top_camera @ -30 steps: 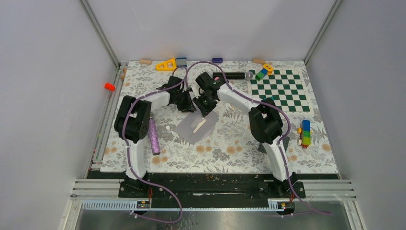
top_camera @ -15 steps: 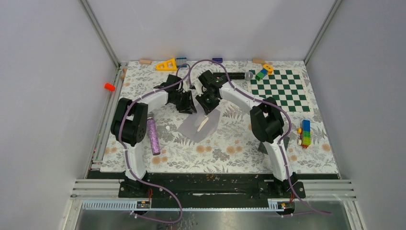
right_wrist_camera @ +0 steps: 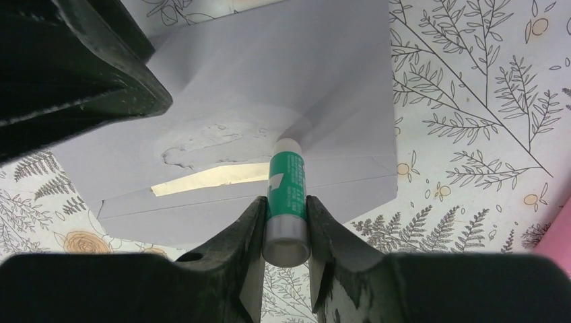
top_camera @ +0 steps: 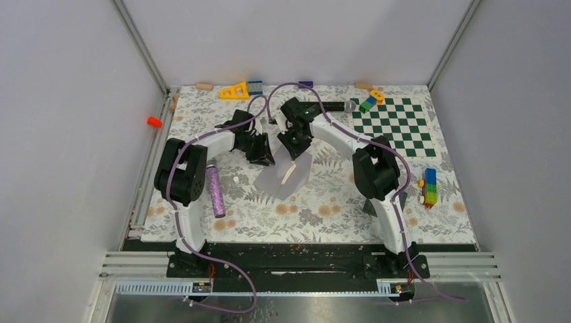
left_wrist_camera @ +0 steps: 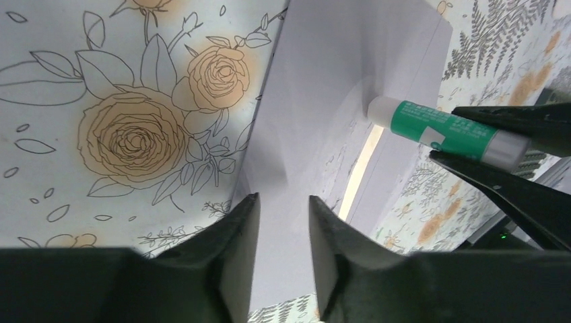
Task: Place the letter into the envelope and seal it
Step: Paint the envelope at the center of the board.
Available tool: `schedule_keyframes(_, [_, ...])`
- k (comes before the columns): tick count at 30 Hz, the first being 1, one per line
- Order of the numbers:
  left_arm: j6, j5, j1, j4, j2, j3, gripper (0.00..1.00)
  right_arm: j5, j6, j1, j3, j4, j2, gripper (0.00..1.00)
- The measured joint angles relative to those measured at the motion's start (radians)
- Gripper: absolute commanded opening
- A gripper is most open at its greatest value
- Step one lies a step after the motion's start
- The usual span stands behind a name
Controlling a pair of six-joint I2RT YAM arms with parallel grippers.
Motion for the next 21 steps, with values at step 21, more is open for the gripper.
schedule_keyframes(21, [-0.022, -0.107, -0.053, -0.079, 0.050, 0.059, 0.00, -0.050, 0.055, -0.004, 0.039, -0.031, 0.006, 0.00])
